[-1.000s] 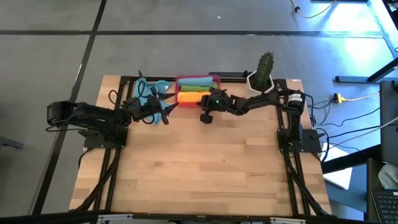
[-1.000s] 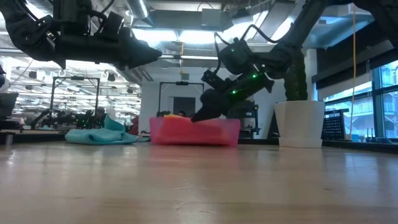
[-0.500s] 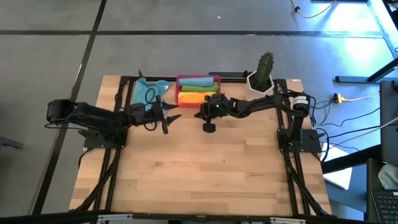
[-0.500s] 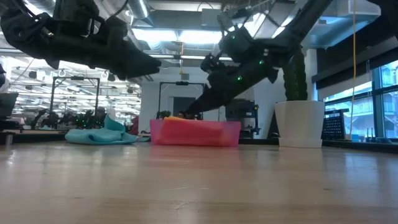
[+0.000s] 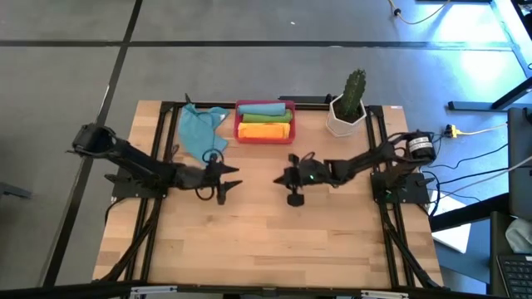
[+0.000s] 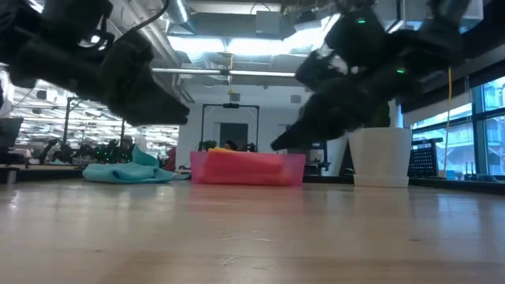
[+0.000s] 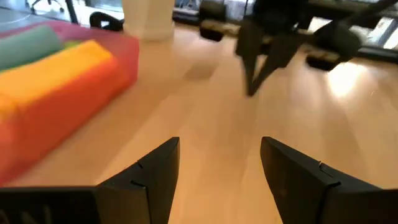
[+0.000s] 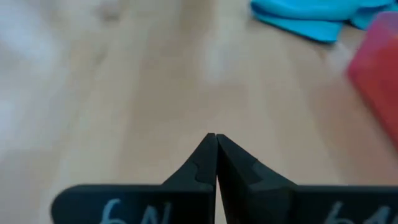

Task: Roll microfiber towels into tight, uniform cylinder then place into a basket
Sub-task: Roll the blue towel

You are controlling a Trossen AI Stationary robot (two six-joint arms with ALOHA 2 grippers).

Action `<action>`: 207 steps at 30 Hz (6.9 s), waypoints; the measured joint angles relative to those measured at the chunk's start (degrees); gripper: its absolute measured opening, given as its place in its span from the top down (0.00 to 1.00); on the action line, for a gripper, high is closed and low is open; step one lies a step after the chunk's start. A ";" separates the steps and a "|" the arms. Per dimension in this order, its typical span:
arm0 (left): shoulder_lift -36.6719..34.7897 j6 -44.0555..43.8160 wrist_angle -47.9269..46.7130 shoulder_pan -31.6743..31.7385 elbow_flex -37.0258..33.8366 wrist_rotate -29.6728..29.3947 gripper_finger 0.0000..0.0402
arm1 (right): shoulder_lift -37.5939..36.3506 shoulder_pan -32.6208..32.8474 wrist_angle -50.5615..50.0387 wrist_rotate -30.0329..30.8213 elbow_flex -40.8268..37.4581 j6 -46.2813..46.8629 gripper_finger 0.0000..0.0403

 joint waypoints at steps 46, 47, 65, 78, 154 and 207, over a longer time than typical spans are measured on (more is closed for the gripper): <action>1.11 -5.62 -72.92 46.41 25.76 12.26 0.47 | 0.00 -6.41 11.91 -4.95 -5.32 -4.51 0.78; 1.17 -5.59 -74.24 46.53 27.00 12.24 0.47 | 0.00 -6.41 11.60 -4.96 -5.32 -4.54 0.75; 10.10 -11.51 -78.05 40.70 29.73 8.73 0.47 | 0.00 -6.98 12.06 -4.54 -5.32 -6.16 0.60; 13.52 -9.82 -75.38 40.70 29.72 7.22 0.60 | 0.00 -6.96 12.04 -4.52 -5.32 -6.26 0.60; 26.34 -1.21 -26.58 -5.73 37.03 6.32 0.65 | 3.65 -9.05 19.53 -13.57 -5.30 2.77 0.60; 6.96 36.95 -59.56 57.71 23.09 48.77 0.63 | 3.65 -9.17 15.90 -14.05 -4.97 -1.11 0.60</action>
